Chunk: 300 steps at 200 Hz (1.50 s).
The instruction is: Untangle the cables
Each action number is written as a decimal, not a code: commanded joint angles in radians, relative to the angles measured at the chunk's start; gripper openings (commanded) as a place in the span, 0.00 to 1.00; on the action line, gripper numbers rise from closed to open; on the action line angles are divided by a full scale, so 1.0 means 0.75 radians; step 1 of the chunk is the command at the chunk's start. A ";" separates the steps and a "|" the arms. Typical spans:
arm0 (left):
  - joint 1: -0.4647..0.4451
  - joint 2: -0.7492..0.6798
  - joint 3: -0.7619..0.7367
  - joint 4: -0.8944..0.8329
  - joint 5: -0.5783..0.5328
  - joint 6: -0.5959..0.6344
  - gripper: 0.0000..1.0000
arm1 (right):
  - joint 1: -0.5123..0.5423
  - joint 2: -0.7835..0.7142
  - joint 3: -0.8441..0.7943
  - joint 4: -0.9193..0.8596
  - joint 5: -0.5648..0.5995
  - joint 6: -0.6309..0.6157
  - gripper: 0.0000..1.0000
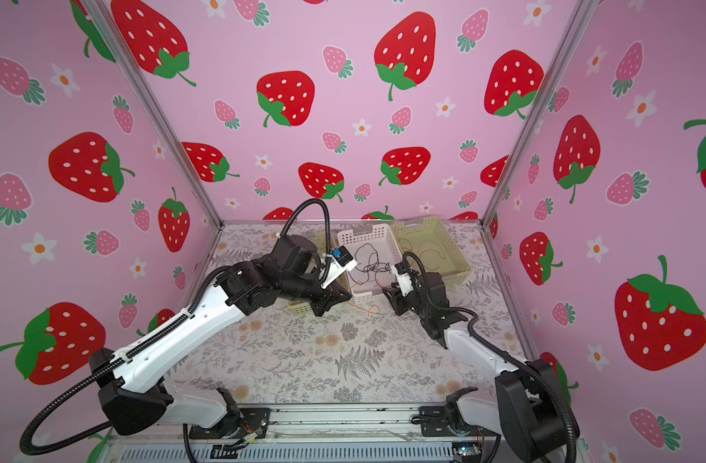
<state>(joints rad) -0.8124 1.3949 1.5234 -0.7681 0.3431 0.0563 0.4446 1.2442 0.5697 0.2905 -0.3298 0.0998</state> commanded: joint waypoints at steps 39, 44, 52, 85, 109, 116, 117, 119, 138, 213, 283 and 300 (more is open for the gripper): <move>0.093 -0.108 0.055 -0.009 -0.002 0.001 0.00 | -0.034 0.074 0.027 -0.021 0.081 -0.045 0.34; 0.102 -0.114 0.055 -0.008 0.006 -0.003 0.00 | -0.035 0.075 0.026 -0.020 0.087 -0.047 0.33; 0.109 -0.125 0.054 -0.008 0.007 -0.005 0.00 | -0.041 0.079 0.024 -0.020 0.086 -0.049 0.33; 0.150 -0.163 0.057 -0.029 -0.003 0.003 0.00 | -0.048 0.084 0.010 -0.026 0.112 -0.066 0.30; 0.209 -0.193 0.064 -0.037 0.007 -0.002 0.00 | -0.059 0.082 0.006 -0.049 0.125 -0.097 0.30; 0.226 -0.203 0.067 -0.037 0.015 -0.003 0.00 | -0.062 0.084 0.007 -0.057 0.139 -0.107 0.30; 0.228 -0.205 0.068 -0.037 0.015 -0.003 0.00 | -0.063 0.084 0.008 -0.059 0.142 -0.108 0.30; 0.233 -0.209 0.070 -0.039 0.018 -0.003 0.00 | -0.063 0.085 0.009 -0.061 0.145 -0.110 0.30; 0.260 -0.228 0.083 -0.055 0.025 0.004 0.00 | -0.077 0.103 0.016 -0.086 0.161 -0.125 0.30; 0.268 -0.238 -0.047 -0.061 0.170 -0.047 0.00 | -0.075 0.092 0.060 -0.304 -0.037 -0.083 0.28; 0.267 -0.281 -0.052 -0.023 0.164 -0.073 0.00 | -0.026 0.040 0.006 -0.184 -0.319 -0.072 0.51; 0.267 -0.288 -0.050 0.009 0.159 -0.089 0.00 | 0.035 0.034 -0.003 -0.162 -0.370 -0.095 0.61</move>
<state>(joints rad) -0.6125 1.1896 1.4628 -0.8009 0.4389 0.0029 0.4164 1.2964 0.5865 0.1234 -0.4709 0.0509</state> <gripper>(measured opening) 0.042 0.575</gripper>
